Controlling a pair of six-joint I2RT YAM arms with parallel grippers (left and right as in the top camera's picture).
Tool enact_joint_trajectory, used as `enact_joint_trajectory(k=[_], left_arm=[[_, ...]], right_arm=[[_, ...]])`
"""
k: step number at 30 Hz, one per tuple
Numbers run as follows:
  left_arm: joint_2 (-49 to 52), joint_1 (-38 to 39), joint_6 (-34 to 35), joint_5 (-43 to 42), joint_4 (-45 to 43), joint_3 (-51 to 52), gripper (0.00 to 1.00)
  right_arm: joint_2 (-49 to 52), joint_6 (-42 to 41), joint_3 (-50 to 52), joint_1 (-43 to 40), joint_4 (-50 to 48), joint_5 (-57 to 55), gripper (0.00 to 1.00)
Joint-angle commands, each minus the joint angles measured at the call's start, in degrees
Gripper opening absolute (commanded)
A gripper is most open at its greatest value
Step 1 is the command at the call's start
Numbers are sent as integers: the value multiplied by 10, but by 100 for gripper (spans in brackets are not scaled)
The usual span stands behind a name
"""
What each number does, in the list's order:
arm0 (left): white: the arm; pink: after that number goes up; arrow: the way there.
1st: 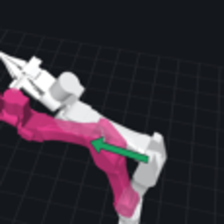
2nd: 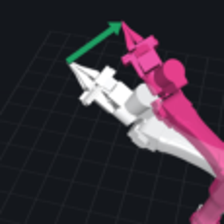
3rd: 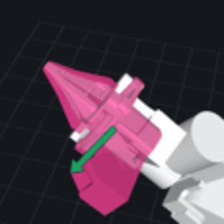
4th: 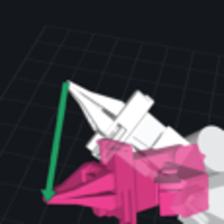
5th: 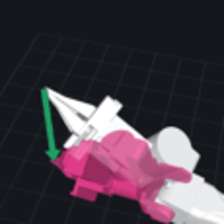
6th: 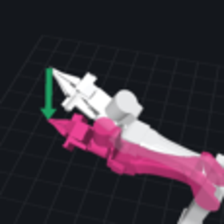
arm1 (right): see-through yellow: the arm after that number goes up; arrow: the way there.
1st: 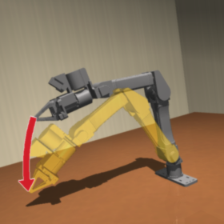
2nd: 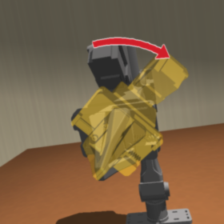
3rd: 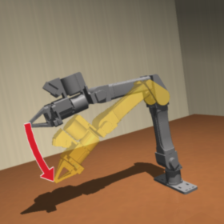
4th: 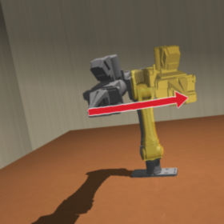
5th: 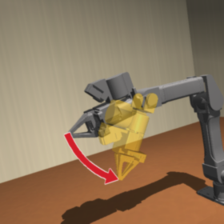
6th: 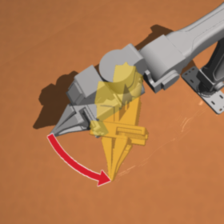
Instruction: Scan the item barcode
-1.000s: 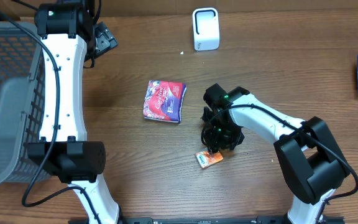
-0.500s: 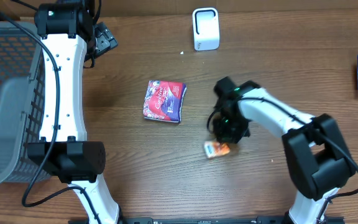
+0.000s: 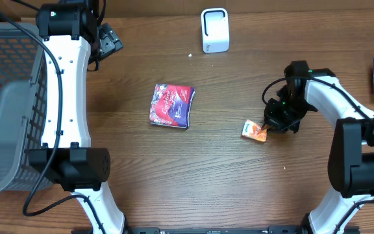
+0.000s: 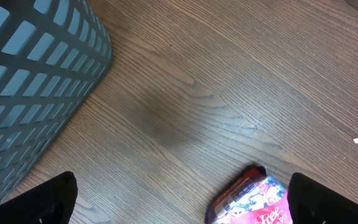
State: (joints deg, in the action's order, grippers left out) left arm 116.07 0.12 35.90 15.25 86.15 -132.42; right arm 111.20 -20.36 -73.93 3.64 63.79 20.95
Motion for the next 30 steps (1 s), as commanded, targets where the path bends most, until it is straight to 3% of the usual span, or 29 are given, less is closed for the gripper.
enact_joint_trajectory(k=[1,4,7,9,12,14,17,21,30], left_arm=[[8,-1,5,2,2,-4,100],[8,-1,5,2,2,-4,100],[8,-1,5,2,2,-4,100],[8,-1,5,2,2,-4,100],[8,-1,5,2,2,-4,100],[8,-1,5,2,2,-4,100],[8,-1,5,2,2,-4,100],[8,-1,5,2,2,-4,100],[8,-1,5,2,2,-4,100]], right_arm=[[3,68,-45,-14,45,35,29],[3,89,-97,-22,107,5,46],[3,98,-143,-21,151,-57,74],[3,141,-162,-17,155,-68,72],[4,179,-165,-10,110,-68,55],[4,217,-160,-5,82,-68,49],[4,294,-151,4,64,-61,49],[4,388,-128,19,50,-27,59],[4,379,-23,39,-17,-19,68]])
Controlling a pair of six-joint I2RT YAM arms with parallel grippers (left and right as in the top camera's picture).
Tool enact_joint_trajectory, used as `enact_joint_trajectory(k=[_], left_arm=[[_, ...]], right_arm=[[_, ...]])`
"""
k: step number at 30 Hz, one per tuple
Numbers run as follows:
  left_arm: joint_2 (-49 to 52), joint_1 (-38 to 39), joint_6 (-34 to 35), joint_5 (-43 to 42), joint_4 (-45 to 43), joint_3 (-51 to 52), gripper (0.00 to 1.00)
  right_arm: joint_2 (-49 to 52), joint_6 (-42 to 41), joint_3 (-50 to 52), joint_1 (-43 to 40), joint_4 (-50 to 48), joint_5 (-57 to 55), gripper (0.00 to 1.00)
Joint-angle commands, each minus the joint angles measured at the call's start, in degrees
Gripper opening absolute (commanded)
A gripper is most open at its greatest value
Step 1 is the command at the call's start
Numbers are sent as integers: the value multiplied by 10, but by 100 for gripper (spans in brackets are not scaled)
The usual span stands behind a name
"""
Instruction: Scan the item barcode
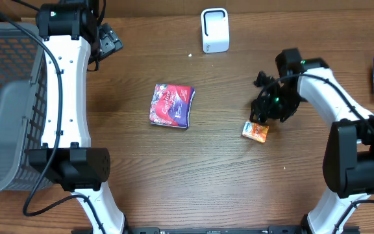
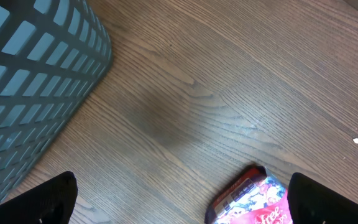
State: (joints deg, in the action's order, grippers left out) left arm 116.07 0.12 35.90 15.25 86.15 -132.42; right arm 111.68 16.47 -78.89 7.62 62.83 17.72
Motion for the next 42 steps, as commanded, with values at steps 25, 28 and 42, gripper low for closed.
enact_joint_trajectory(k=[25,28,42], left_arm=[[8,-1,5,2,2,-4,100],[8,-1,5,2,2,-4,100],[8,-1,5,2,2,-4,100]], right_arm=[[-1,-77,-8,-16,-26,19,23],[-1,-78,0,-16,-61,12,19],[0,-141,93,-16,-39,15,4]])
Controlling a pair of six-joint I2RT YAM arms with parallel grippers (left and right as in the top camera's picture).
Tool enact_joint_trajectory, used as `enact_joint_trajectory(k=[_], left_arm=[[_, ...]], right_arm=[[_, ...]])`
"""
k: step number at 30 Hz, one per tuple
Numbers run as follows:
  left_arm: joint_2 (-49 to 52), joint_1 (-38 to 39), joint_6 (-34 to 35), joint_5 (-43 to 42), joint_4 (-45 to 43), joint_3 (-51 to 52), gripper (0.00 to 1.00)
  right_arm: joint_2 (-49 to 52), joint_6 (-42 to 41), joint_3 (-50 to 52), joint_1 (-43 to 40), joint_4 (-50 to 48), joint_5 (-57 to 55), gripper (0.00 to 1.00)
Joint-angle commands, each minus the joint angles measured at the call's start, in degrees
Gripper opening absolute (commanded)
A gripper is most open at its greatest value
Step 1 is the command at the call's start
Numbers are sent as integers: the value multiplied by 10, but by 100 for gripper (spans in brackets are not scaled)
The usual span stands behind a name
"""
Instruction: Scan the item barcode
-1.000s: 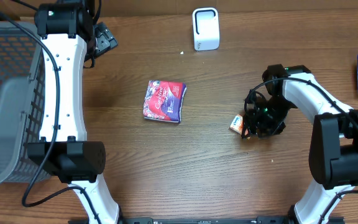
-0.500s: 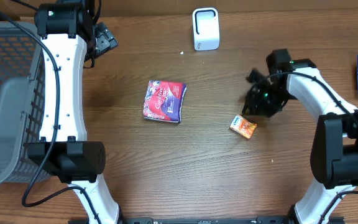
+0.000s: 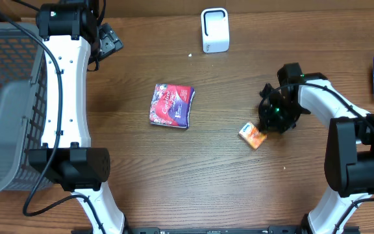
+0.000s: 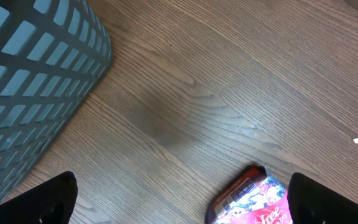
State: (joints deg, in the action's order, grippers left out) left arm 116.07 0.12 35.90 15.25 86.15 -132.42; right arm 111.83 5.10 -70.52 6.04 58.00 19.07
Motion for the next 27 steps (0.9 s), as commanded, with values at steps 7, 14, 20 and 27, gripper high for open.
enact_joint_trajectory(k=[7,14,20,27], left_arm=[[8,-1,5,2,2,-4,100],[8,-1,5,2,2,-4,100],[8,-1,5,2,2,-4,100],[8,-1,5,2,2,-4,100]], right_arm=[[-2,-47,-6,0,90,46,4],[-3,-47,-31,-1,96,46,50],[-3,-47,-29,-1,94,46,69],[-3,-47,-2,0,61,71,60]])
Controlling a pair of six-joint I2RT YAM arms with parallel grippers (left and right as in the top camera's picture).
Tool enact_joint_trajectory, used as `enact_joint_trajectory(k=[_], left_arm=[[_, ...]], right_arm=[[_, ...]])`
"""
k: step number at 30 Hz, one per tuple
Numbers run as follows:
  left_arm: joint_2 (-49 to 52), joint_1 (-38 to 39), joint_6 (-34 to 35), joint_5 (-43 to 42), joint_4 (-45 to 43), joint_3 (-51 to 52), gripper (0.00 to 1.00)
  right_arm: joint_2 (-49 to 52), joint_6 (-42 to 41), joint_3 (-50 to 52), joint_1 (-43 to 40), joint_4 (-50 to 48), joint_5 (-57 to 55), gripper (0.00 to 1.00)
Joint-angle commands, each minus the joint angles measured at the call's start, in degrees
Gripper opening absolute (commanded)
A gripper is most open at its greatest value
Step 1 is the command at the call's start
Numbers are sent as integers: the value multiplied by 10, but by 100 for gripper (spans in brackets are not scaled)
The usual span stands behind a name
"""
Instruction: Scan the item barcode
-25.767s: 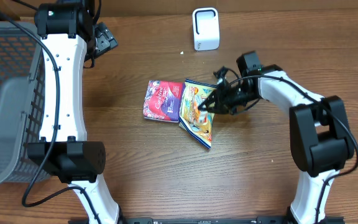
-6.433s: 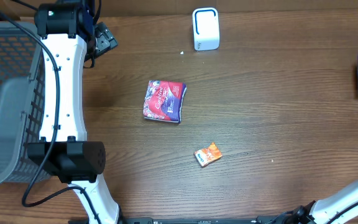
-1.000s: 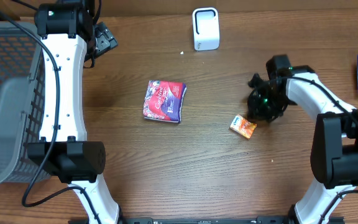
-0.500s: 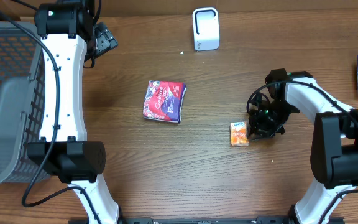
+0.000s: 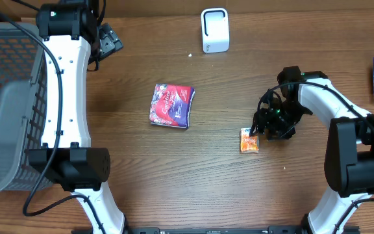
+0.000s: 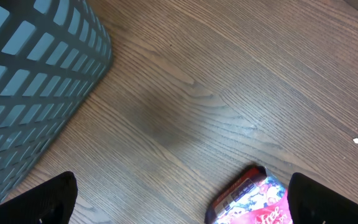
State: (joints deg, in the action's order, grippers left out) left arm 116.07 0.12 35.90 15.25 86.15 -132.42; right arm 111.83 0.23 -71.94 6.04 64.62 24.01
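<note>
A small orange packet (image 5: 249,140) lies flat on the wooden table, right of centre. My right gripper (image 5: 263,128) is low beside the packet's right edge, close to or touching it; its jaws are too dark to read from overhead. The white scanner (image 5: 215,30) stands at the back centre. My left gripper (image 6: 182,208) hangs open high over the table at the back left, its fingertips (image 6: 50,198) wide apart with nothing between them. A pink and purple pouch (image 5: 172,105) lies mid-table; its corner also shows as the pouch (image 6: 253,200) in the left wrist view.
A grey mesh basket (image 5: 5,97) fills the left side, and its wall (image 6: 30,74) shows in the left wrist view. More packaged items lie at the far right edge. A tiny white speck (image 5: 190,55) sits near the scanner.
The orange packet has turned from tilted to nearly upright and shifted slightly left and toward the front. My right gripper has moved a little left and forward with it. The left arm is unchanged.
My right gripper first sat low at the tilted orange packet's right side. Then it was further back, off the packet. After that it was down beside the packet again, which had shifted slightly, and now the packet lies turned and nudged left. The left arm stayed still.
</note>
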Motion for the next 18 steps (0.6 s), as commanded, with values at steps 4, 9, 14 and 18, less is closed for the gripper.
enact_joint_trajectory(k=[4,9,14,18], left_arm=[[8,-1,5,2,2,-4,100],[8,-1,5,2,2,-4,100],[8,-1,5,2,2,-4,100],[8,-1,5,2,2,-4,100]], right_arm=[[-3,1,32,0,-25,41,51],[-3,1,53,0,-40,44,45],[-3,-5,57,0,-70,54,18],[-3,-5,57,0,-92,103,4]])
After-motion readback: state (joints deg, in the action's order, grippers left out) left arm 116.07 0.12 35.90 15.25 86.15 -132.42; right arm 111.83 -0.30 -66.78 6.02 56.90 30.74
